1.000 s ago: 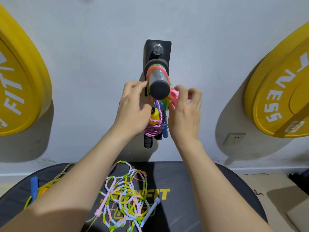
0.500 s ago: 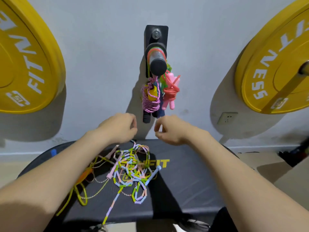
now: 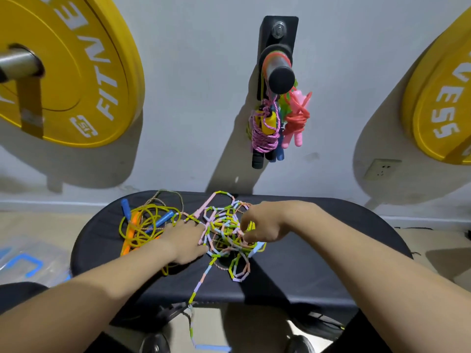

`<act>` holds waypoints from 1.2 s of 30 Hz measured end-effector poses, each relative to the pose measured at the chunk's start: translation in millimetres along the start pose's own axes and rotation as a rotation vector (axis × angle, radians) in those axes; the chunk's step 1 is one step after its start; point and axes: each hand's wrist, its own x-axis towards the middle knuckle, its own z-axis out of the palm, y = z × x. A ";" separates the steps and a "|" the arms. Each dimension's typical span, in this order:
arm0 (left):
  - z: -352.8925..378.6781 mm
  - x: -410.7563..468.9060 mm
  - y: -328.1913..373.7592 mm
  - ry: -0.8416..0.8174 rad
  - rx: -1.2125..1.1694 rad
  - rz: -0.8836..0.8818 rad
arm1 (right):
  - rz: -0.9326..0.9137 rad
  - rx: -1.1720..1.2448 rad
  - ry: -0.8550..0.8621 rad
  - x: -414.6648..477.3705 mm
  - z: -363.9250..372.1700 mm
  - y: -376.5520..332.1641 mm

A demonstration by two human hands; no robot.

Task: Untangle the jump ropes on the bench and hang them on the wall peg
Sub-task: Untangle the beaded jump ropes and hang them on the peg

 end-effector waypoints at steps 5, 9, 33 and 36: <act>30.5 7.7 28.0 -0.070 -0.080 0.118 | 0.024 0.007 -0.045 28.6 -6.3 15.1; 34.9 23.4 36.9 -0.035 0.057 0.176 | 0.024 0.010 -0.023 50.0 -10.2 28.7; -100.5 -21.0 18.6 -0.051 -1.183 0.227 | -0.235 0.594 0.002 35.4 -18.4 9.9; -114.9 -31.4 10.7 0.082 -1.191 0.178 | -0.233 0.837 0.179 17.9 -28.0 12.1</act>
